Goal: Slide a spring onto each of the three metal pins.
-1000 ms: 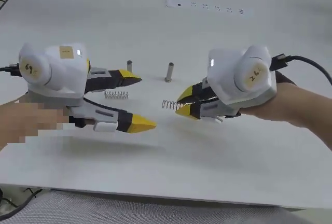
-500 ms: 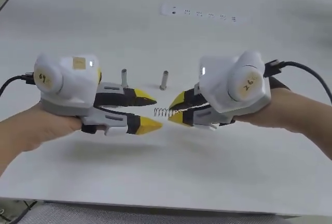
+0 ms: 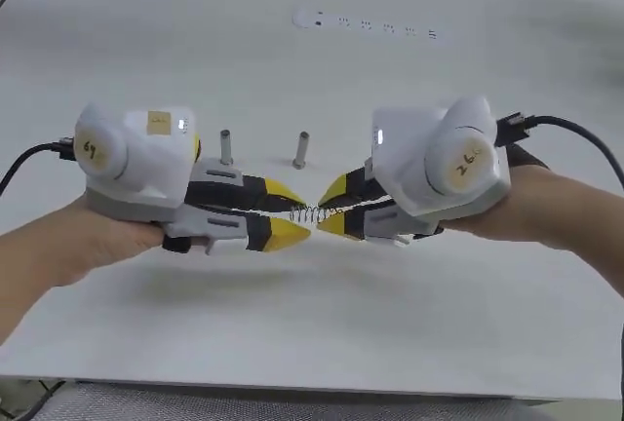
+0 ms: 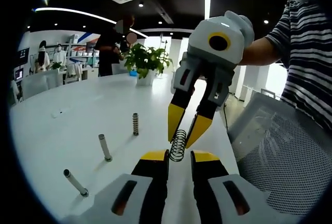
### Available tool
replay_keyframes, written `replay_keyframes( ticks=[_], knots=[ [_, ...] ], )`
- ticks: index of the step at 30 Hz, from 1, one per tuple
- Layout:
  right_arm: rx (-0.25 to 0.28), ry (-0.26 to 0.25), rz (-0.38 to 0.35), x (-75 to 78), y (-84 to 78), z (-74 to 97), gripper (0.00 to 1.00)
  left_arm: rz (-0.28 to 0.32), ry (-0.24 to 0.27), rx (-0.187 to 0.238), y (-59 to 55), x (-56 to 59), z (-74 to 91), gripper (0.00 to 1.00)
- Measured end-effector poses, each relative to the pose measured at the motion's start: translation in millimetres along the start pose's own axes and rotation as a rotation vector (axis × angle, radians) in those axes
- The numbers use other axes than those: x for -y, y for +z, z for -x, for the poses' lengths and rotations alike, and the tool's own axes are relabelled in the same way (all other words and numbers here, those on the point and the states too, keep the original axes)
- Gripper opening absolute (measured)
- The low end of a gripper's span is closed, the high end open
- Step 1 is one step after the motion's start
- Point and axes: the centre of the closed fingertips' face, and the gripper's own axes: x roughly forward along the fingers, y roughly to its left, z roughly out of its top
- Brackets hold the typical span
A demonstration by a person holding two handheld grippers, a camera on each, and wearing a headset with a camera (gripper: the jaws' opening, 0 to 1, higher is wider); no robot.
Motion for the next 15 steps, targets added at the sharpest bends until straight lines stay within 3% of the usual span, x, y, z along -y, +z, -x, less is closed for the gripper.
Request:
replay_keyframes(
  ticks=[15],
  knots=[
    [0.018,0.004,-0.008,-4.2,3.1,1.3,0.12,-0.002,-0.003,0.027,6.4,0.1,0.6,0.10]
  ],
)
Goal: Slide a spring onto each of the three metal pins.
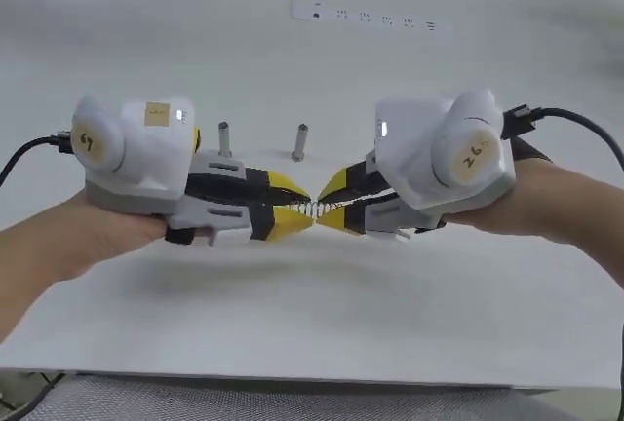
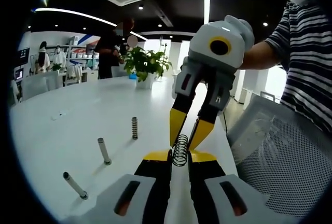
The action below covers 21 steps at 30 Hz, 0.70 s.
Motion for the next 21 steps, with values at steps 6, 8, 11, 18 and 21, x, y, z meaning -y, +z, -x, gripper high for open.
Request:
replay_keyframes(
  ticks=[6,8,11,18,21],
  knots=[
    [0.007,0.002,-0.004,-1.2,0.5,-1.3,0.12,0.007,-0.008,-0.006,-1.4,1.3,1.3,0.09],
    [0.011,0.001,-0.005,-1.6,0.7,-1.7,0.12,0.003,-0.008,-0.008,-1.6,1.4,1.9,0.09],
    [0.016,-0.002,-0.008,-1.9,0.6,-1.9,0.12,-0.004,-0.009,-0.008,-1.5,1.6,2.2,0.08],
    [0.026,-0.008,-0.020,-3.9,0.1,-0.8,0.13,-0.004,-0.019,-0.009,-1.7,3.8,2.0,0.07],
    [0.024,-0.005,-0.031,-4.9,-1.3,-0.9,0.14,0.003,-0.033,-0.014,-3.6,6.3,1.6,0.07]
  ],
)
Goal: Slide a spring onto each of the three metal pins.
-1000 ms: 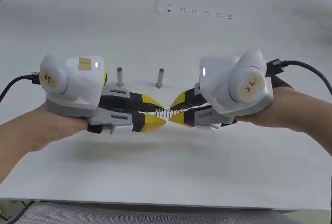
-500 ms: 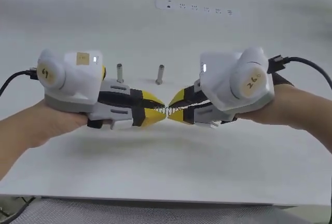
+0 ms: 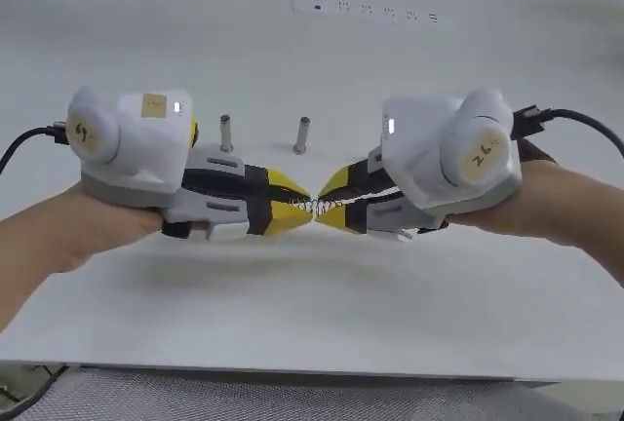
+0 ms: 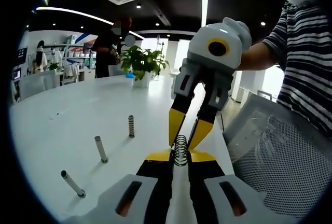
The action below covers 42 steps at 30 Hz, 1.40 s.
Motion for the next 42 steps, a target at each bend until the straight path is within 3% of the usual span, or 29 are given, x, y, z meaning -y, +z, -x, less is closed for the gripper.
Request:
replay_keyframes(
  ticks=[14,27,42],
  knots=[
    [0.000,0.009,-0.035,-7.6,-12.7,8.9,0.16,-0.001,-0.050,0.001,-2.0,9.8,0.1,0.07],
    [0.037,0.012,-0.039,-11.4,-6.9,10.5,0.13,0.016,-0.069,0.043,0.8,11.2,5.4,0.07],
    [0.070,0.004,0.011,-9.7,3.5,15.9,0.12,0.032,-0.079,0.047,1.4,11.4,9.3,0.07]
  ],
)
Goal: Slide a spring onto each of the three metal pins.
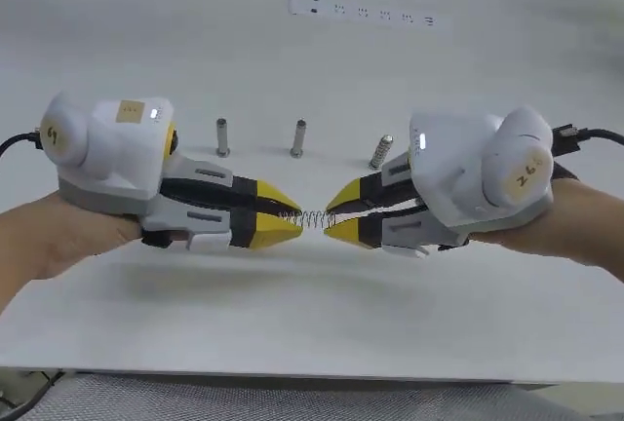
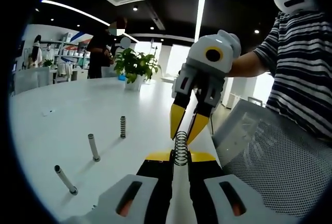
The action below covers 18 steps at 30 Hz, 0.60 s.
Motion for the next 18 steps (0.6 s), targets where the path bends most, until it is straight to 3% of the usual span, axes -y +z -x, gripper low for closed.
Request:
replay_keyframes(
  ticks=[18],
  knots=[
    [0.043,0.020,0.021,0.4,20.2,6.6,0.12,-0.021,0.000,-0.018,-2.7,3.6,1.8,0.07]
  ],
)
